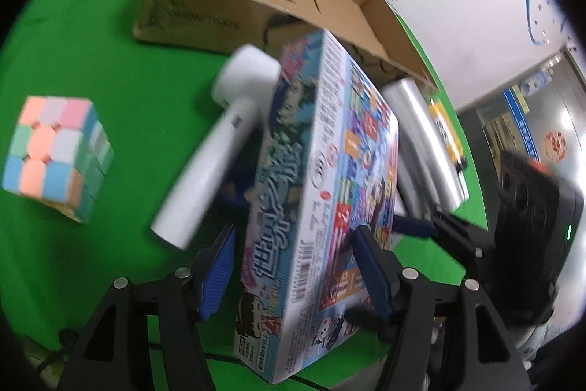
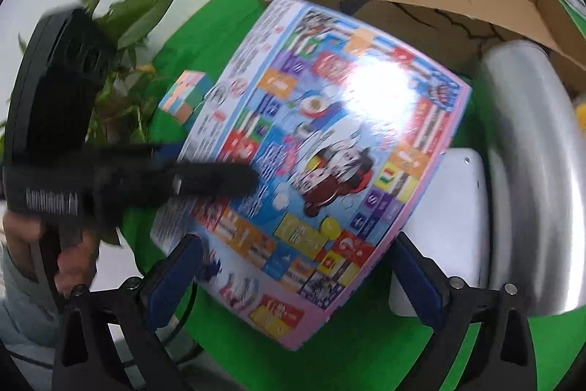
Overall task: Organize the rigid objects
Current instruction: 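Grasp the board-game box with the left gripper and lift it, then carry the board-game box over the large box and lower it inside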
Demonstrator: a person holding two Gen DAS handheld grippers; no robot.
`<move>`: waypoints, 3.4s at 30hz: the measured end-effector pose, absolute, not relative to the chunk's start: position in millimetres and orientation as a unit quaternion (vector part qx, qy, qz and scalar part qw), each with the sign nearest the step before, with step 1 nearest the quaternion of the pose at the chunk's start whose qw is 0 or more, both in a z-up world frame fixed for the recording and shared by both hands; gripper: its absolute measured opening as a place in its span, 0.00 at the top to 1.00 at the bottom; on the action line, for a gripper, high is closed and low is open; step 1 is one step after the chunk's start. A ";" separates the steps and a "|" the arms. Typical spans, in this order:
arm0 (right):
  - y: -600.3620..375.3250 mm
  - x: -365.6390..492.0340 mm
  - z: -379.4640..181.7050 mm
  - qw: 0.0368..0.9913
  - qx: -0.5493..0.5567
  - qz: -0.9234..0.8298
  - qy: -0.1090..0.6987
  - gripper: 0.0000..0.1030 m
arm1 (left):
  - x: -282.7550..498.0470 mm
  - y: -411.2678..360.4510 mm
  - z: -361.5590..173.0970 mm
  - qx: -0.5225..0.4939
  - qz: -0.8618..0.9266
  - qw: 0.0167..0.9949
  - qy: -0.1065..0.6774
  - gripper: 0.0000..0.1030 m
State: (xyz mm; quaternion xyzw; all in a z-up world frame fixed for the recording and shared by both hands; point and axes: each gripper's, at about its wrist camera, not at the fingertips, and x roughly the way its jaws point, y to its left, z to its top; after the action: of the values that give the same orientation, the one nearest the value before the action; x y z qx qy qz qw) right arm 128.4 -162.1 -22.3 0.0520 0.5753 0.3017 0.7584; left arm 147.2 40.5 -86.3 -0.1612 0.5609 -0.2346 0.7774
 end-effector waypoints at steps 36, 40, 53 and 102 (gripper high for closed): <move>-165.4 85.3 -15.9 0.816 0.056 0.269 0.509 0.18 | 107.6 25.1 -68.2 -0.084 -0.190 0.837 0.507 0.35; -176.6 82.1 5.8 0.838 0.048 0.251 0.483 0.23 | 103.5 12.5 -43.8 -0.060 -0.190 0.859 0.472 0.35; -207.3 105.6 61.6 0.882 0.053 0.207 0.419 0.24 | 131.4 -9.1 6.5 -0.049 -0.219 0.890 0.396 0.35; -153.2 322.1 46.7 0.841 0.000 0.223 0.493 0.24 | 324.1 -6.1 15.7 -0.058 -0.198 0.873 0.442 0.36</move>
State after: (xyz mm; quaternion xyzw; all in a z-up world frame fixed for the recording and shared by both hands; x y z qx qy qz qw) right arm 322.1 -153.2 46.7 0.0000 0.4930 0.2229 0.8410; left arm 324.1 -6.1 15.7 -0.0575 0.4418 -0.1979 0.8731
